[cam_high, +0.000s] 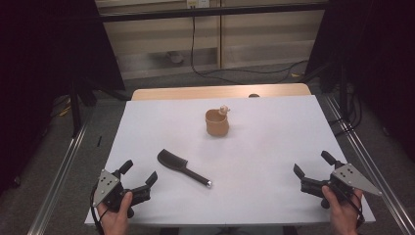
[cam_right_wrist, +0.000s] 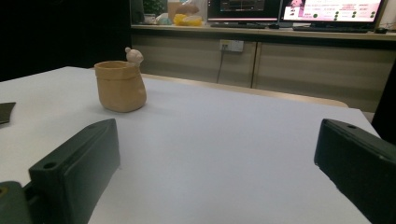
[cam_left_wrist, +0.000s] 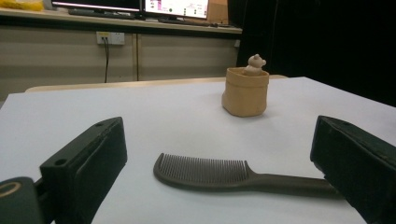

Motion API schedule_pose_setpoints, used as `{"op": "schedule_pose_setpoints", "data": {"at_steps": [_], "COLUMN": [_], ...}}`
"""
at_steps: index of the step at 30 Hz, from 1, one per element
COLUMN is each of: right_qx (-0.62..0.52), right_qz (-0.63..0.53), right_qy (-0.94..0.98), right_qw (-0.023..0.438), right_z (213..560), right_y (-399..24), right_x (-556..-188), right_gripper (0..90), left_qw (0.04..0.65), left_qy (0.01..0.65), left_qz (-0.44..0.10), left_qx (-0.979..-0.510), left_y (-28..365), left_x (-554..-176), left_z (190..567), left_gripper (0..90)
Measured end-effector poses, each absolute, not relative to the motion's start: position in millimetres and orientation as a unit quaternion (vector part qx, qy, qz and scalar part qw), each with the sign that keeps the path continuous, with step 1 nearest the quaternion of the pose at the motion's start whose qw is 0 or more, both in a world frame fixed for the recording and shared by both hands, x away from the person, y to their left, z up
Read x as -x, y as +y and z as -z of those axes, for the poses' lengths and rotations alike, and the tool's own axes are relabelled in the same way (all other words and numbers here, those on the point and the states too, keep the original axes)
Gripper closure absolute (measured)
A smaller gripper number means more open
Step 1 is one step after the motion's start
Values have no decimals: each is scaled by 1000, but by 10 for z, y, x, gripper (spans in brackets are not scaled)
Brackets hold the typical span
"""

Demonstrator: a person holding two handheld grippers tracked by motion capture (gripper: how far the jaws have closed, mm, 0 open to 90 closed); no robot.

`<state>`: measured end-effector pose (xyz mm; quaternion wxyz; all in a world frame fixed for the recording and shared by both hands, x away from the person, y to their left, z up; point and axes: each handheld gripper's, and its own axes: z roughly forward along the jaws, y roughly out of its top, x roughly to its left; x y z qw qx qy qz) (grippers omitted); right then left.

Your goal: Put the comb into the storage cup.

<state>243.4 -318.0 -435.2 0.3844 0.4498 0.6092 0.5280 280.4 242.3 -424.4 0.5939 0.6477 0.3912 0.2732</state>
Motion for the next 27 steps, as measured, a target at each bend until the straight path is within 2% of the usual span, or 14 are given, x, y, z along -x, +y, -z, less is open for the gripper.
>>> {"op": "schedule_pose_setpoints", "data": {"at_steps": [15,27], "right_qx": [-437,-436], "right_qz": [-527,-529], "right_qy": [617,619], "right_qw": [387,384], "right_z": [4345,4347], "right_y": [-3146,-3144], "right_x": [-2440,-2437], "right_gripper": [0,0], "left_qw": [595,612], "left_qy": [348,333], "left_qz": [-253,-236], "left_qx": [-679,-677], "left_y": [2309,2110], "left_x": [-2892,-2959], "left_z": [4177,4157], "left_gripper": [24,21]}}
